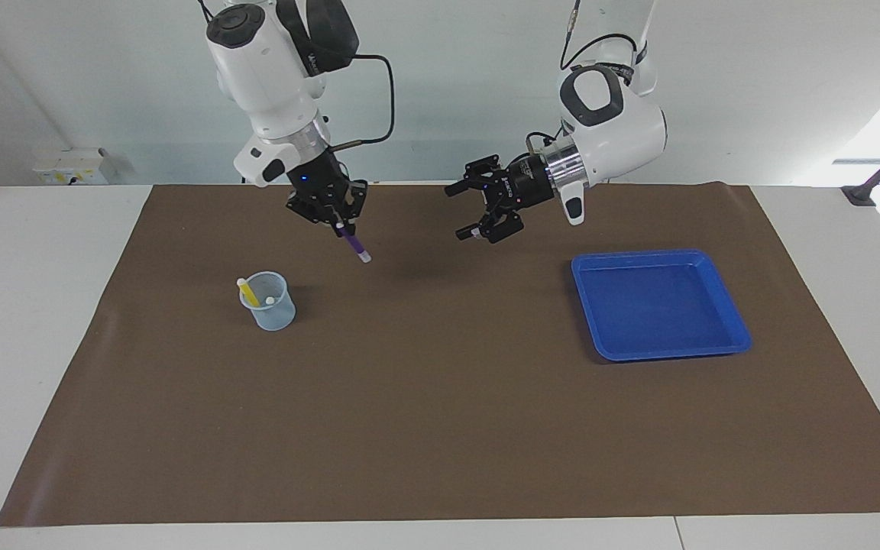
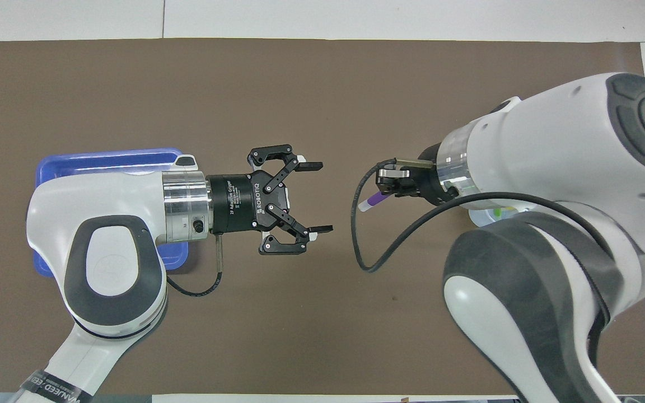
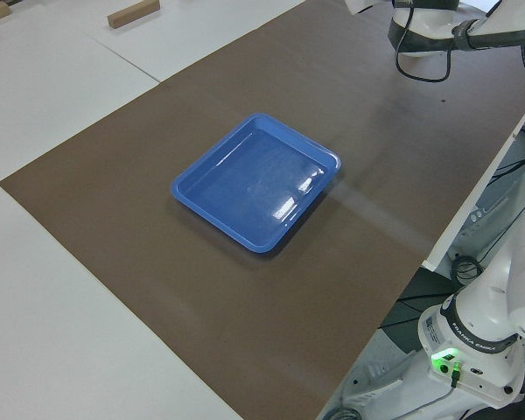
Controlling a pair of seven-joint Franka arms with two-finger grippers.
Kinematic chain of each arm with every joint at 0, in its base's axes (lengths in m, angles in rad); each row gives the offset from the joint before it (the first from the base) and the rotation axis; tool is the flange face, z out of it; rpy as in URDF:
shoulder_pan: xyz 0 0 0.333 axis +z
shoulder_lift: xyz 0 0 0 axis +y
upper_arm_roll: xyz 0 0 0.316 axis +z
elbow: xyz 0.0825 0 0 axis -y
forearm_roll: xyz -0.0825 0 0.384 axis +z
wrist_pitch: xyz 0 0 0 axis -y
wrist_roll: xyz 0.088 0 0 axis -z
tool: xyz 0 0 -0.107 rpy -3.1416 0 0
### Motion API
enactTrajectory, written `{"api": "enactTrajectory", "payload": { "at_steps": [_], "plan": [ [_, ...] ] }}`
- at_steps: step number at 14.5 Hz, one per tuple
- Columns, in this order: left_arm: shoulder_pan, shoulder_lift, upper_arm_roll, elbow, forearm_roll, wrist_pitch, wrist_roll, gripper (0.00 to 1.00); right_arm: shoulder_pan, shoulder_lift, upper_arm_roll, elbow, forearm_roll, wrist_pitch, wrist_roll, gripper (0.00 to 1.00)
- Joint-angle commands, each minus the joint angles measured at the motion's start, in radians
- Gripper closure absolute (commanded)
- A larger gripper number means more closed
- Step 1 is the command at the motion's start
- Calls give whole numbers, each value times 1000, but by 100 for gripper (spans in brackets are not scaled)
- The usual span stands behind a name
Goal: Transfer and insert pens with both arms
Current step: 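Carry the purple pen into the cup with the right gripper while the left withdraws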
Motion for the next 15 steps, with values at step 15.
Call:
{"api": "enactTrajectory", "payload": {
  "at_steps": [15],
  "plan": [
    [172, 131, 28, 369, 1050, -556, 450, 0, -8, -111, -114, -374, -388, 264, -226, 100]
  ]
}}
